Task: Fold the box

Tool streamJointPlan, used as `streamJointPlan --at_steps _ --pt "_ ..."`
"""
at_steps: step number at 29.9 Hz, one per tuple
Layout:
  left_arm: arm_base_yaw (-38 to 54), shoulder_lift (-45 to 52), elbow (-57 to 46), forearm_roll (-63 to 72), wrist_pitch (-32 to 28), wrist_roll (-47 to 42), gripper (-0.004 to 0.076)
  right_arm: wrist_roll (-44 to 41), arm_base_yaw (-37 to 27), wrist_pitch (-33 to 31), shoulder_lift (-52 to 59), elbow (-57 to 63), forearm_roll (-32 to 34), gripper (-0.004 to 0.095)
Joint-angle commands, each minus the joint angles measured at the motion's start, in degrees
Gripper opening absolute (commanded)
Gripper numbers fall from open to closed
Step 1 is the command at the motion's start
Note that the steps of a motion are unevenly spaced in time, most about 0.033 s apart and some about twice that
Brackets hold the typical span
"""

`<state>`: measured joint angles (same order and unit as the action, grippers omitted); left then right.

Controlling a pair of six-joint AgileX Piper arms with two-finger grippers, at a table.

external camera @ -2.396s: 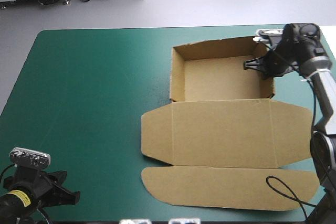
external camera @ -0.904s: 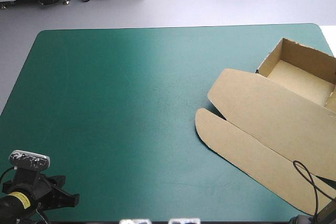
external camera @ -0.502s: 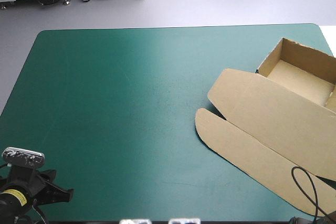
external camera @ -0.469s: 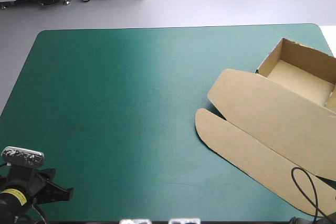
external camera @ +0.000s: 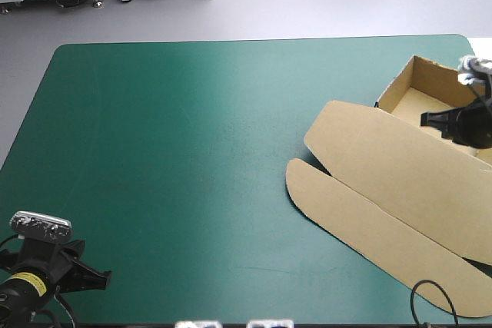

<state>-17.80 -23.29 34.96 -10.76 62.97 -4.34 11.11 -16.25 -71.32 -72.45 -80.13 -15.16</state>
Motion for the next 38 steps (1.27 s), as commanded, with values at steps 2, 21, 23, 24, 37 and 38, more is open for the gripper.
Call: streamJointPlan --at_steps 2,21,23,24,37,38 --pt "-0.33 -0.38 0.12 0.55 -3.39 -0.15 -0.0009 1.79 6.16 2.42 9.64 5.45 1.67 -0.0011" --pt "-0.33 -0.38 -1.02 5.45 -5.01 0.90 -0.0009 4.73 10.39 11.81 47.91 46.14 1.18 -0.0013" --pt "-0.33 -0.38 -1.02 5.88 -5.10 0.90 -0.0009 4.73 10.39 11.81 49.81 47.47 1.18 -0.0013" --pt "-0.33 -0.38 -1.02 6.22 -5.10 0.90 -0.0009 4.73 10.39 11.81 50.84 48.22 1.09 -0.0013" --pt "-0.33 -0.38 -1.02 7.38 -4.23 0.90 -0.0009 4.73 10.39 12.54 52.93 50.77 1.09 -0.0013" --pt "-0.33 -0.38 -1.02 7.38 -3.83 0.90 -0.0009 4.73 10.39 12.54 52.93 50.77 1.09 -0.0013"
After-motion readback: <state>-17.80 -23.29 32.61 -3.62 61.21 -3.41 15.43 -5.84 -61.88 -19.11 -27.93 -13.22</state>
